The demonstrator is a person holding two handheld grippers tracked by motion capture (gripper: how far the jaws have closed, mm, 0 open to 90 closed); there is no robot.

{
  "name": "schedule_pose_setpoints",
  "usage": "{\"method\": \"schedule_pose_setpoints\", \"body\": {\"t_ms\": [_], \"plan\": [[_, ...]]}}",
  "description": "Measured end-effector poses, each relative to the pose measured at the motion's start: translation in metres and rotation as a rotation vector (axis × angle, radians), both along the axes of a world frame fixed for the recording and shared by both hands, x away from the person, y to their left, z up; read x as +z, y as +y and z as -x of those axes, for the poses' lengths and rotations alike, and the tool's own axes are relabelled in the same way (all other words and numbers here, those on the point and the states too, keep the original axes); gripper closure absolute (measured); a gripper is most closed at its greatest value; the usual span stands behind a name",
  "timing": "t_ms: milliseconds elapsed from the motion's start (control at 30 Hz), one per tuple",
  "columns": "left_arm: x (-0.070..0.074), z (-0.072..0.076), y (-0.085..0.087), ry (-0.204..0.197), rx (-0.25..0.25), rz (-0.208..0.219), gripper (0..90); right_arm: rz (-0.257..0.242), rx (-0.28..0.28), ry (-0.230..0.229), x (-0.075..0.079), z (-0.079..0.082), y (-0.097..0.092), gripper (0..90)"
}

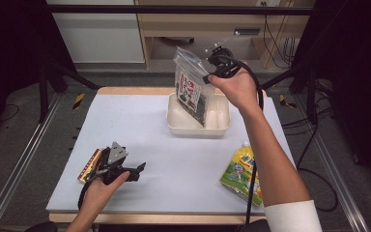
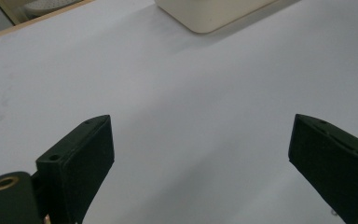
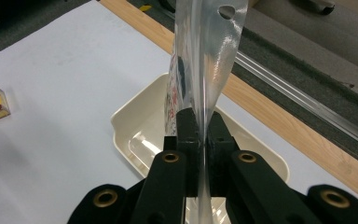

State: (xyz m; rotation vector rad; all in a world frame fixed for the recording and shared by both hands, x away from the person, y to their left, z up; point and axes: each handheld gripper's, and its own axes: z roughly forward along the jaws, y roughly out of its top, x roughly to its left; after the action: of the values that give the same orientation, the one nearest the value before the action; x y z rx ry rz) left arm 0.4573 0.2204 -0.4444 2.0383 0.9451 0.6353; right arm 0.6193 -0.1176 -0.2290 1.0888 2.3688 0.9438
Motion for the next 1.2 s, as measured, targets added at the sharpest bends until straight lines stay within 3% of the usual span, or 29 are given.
{"method": "schedule_pose_setpoints", "body": {"t_ms": [1200], "plan": [[-0.001, 0.001, -0.001, 0.006, -0.009, -0.008, 6.7, -0.026, 0.019, 0.03, -0.019, 0.0, -0.002, 86.6]]}}
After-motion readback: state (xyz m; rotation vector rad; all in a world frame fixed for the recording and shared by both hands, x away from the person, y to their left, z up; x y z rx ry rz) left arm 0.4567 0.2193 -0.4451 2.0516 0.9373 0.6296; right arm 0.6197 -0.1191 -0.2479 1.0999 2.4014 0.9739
